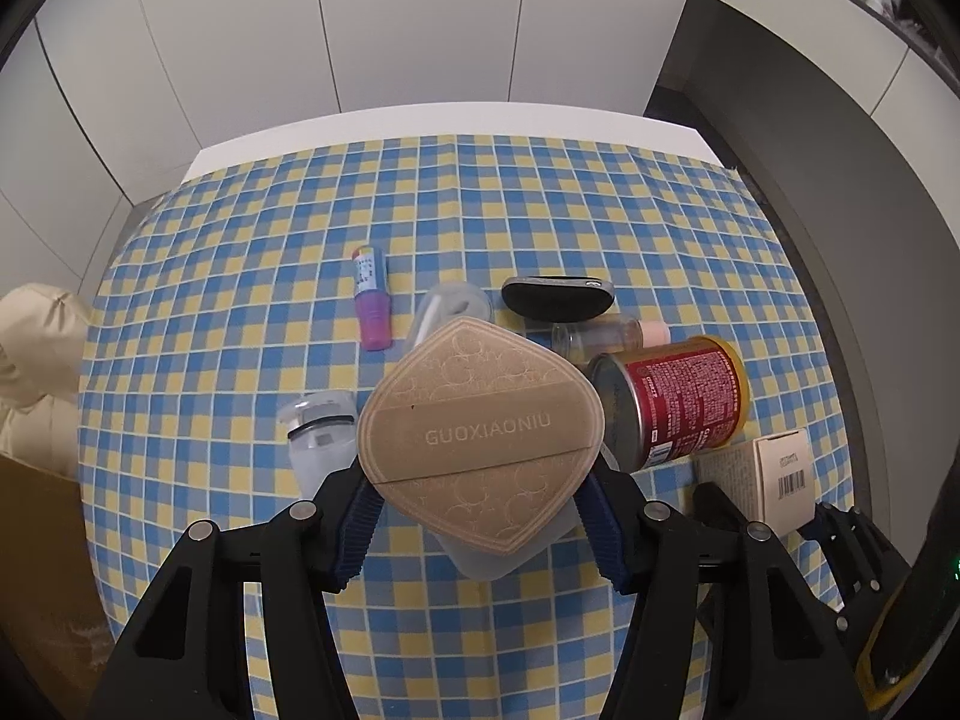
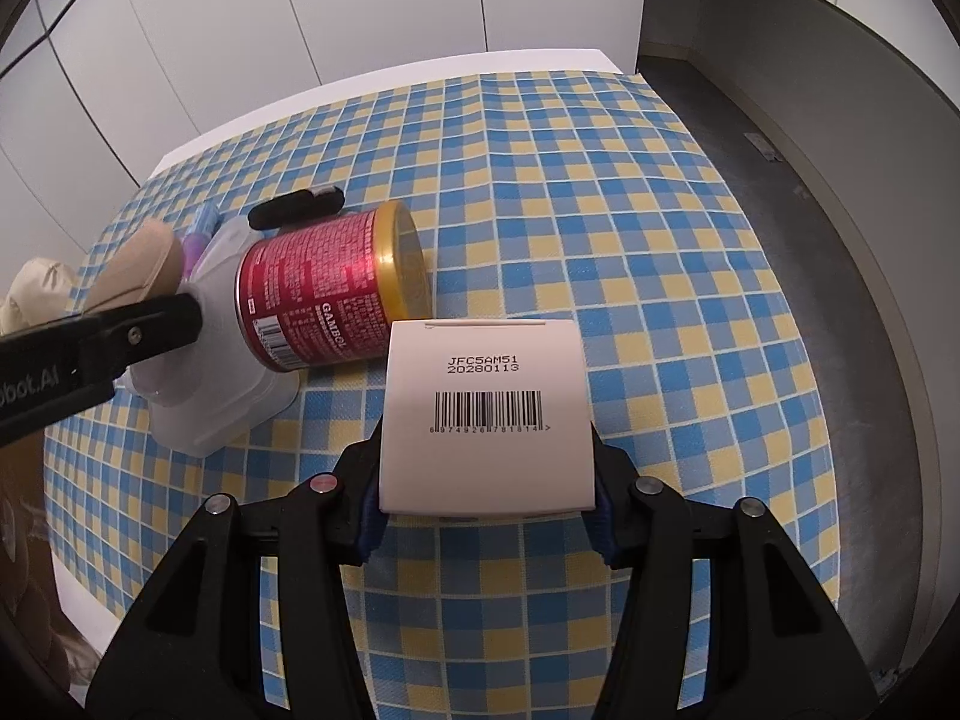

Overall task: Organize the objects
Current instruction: 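Lift the beige puff with the left tool while the right tool lifts the white box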

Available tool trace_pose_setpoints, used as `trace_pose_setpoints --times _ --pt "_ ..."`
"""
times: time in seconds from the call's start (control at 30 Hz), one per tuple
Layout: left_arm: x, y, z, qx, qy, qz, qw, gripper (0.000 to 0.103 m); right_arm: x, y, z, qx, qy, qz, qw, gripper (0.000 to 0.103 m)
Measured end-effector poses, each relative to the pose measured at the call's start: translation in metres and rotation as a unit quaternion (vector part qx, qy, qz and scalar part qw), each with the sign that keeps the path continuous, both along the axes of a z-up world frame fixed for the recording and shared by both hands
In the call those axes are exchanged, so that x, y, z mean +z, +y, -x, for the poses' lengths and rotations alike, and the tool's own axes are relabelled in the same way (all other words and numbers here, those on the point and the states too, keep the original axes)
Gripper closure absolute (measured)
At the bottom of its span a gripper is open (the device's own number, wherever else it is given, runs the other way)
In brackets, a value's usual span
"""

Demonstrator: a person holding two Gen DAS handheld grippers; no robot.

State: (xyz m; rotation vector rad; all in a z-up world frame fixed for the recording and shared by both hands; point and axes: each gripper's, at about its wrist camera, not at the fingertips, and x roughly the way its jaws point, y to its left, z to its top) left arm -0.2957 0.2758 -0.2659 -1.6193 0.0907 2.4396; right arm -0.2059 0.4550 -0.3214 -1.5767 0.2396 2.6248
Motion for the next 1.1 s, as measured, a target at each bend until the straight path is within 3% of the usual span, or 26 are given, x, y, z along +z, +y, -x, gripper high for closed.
trace_pose_setpoints --times 0.43,0.73,1.1 --pt "0.016 -0.021 -0.011 0.010 0.025 0.028 0.9993 0.043 0.012 0.000 0.004 -0.014 -0.009 -0.009 1.000 0.049" --pt "0.036 -0.026 -0.013 0.021 0.039 0.023 0.9988 0.043 0.046 0.002 0.019 -0.022 -0.008 -0.016 1.000 0.049" --pt "0.087 -0.037 -0.019 0.030 0.069 0.019 0.9970 0.043 0.097 -0.013 0.018 -0.017 0.003 -0.016 1.000 0.049"
